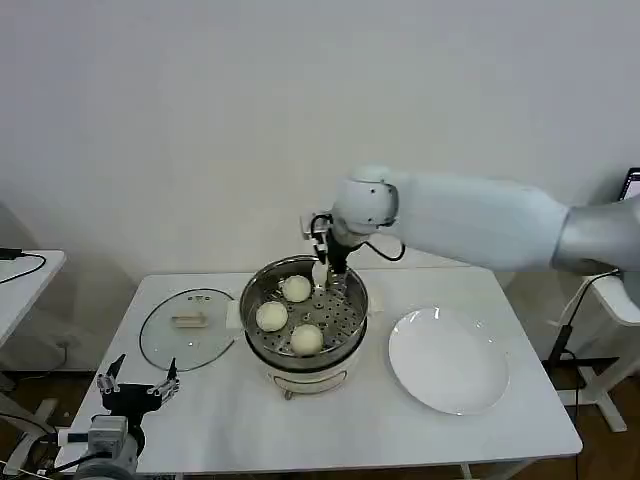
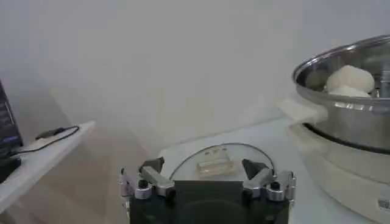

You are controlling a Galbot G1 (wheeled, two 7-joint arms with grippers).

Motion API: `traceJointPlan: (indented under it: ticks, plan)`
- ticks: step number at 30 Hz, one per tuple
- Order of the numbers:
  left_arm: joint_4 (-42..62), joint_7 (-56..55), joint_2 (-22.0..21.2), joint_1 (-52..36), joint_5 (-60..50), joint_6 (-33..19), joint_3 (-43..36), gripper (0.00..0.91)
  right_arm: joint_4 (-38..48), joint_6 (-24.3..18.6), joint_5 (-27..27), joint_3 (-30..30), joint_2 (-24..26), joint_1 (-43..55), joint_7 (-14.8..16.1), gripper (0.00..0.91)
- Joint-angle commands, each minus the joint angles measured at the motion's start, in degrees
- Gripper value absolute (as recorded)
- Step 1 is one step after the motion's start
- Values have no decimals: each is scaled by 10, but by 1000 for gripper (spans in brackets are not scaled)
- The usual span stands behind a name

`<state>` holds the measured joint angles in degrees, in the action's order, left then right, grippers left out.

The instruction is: Take steamed baozi put them in steamer then cover it.

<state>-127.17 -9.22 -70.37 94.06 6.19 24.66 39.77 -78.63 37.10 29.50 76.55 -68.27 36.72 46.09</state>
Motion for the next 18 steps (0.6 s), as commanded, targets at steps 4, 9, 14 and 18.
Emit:
traceJointPlan:
  ticks: [4, 9, 14, 18]
  plan:
    - [2, 0, 1, -1, 2, 0, 3, 907, 17, 31, 12, 7, -35, -55, -14, 665]
    - [6, 0, 1, -2, 3, 0, 5, 907, 28, 27, -7, -4, -29, -76, -5, 665]
    - [7, 1, 1, -3, 3, 0, 5, 907, 46, 25, -21, -13, -30, -92, -1, 665]
    - [7, 1, 1, -3, 4, 0, 7, 907, 48, 24, -30, -12, -28, -96, 1, 665]
